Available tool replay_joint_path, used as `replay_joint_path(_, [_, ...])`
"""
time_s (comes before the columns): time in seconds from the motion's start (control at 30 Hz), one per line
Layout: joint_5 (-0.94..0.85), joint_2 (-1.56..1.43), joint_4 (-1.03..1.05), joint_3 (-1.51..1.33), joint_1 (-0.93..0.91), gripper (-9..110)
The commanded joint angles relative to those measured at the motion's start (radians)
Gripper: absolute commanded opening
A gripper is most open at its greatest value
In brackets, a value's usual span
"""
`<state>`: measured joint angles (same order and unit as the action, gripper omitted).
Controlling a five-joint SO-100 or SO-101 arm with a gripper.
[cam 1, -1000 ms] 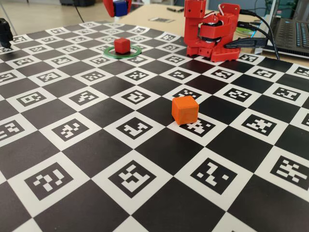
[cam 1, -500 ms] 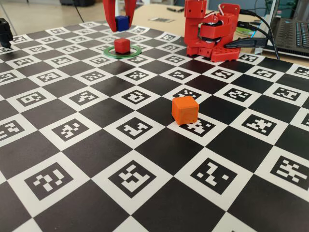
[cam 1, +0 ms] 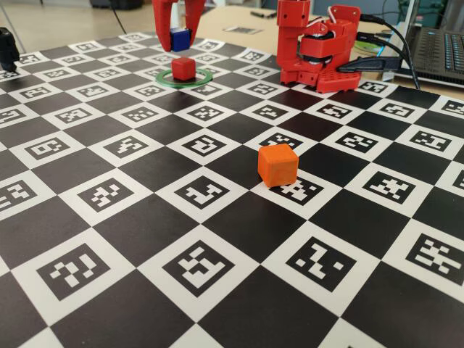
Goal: Grab the red cube then put it in the green circle then put the blue cube on top and finally the orange cube on top
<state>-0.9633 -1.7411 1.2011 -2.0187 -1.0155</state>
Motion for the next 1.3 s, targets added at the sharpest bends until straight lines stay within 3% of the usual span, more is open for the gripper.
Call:
replay_joint_path(0.0, [-0.008,-0.072,-0.009,0.005,0.009,10])
replay_joint_path(0.77, [-0.018,-0.072,-0.063,-0.060,0.008,10])
replay_joint_path(1.27, [-0.046,-0.072,-0.066,-0.078,0.005,17])
